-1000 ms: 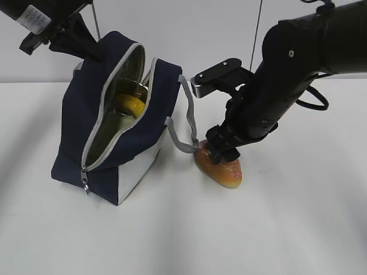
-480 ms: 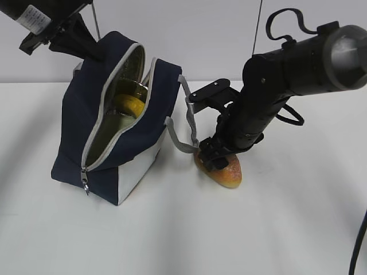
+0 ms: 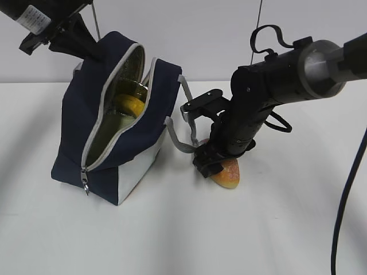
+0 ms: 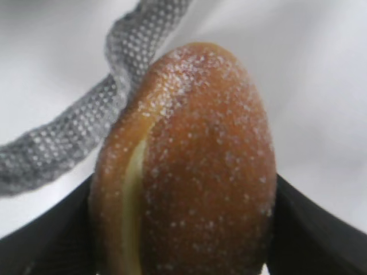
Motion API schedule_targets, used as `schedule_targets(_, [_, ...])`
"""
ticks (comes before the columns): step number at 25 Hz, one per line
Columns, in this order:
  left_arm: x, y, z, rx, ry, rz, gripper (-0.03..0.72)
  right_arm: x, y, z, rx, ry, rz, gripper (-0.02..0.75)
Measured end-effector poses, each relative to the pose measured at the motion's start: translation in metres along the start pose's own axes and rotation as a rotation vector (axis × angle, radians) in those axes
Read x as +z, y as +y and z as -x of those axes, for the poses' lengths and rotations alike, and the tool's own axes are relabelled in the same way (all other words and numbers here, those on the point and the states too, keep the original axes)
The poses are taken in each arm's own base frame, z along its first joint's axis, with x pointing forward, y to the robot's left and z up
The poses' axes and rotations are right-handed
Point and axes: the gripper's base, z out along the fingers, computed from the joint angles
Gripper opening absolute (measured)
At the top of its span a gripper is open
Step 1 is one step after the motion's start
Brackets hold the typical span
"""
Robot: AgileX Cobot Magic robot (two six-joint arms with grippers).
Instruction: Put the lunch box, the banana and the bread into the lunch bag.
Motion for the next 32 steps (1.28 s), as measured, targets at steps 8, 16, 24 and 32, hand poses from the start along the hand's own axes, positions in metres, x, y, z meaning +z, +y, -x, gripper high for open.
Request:
schedule_targets(8, [0.000,0.000,0.000,0.002,0.000,0.005,-0.001,-0.006,0.000,0.000,-0.004,0.007,-0.002,0.433])
schedule_targets(16, [-0.001,0.000,0.000,0.003,-0.001,0.006,-0.001,-0.041,-0.027,-0.013,0.051,0.075,-0.022,0.426])
schedule_targets(24, [-0.001,0.000,0.000,0.004,-0.001,0.006,-0.001,-0.126,-0.048,-0.023,0.149,-0.020,-0.060,0.426])
schedule_targets(32, [-0.001,0.000,0.000,0.004,-0.001,0.005,-0.001,-0.211,-0.019,0.015,0.300,-0.337,0.210,0.426])
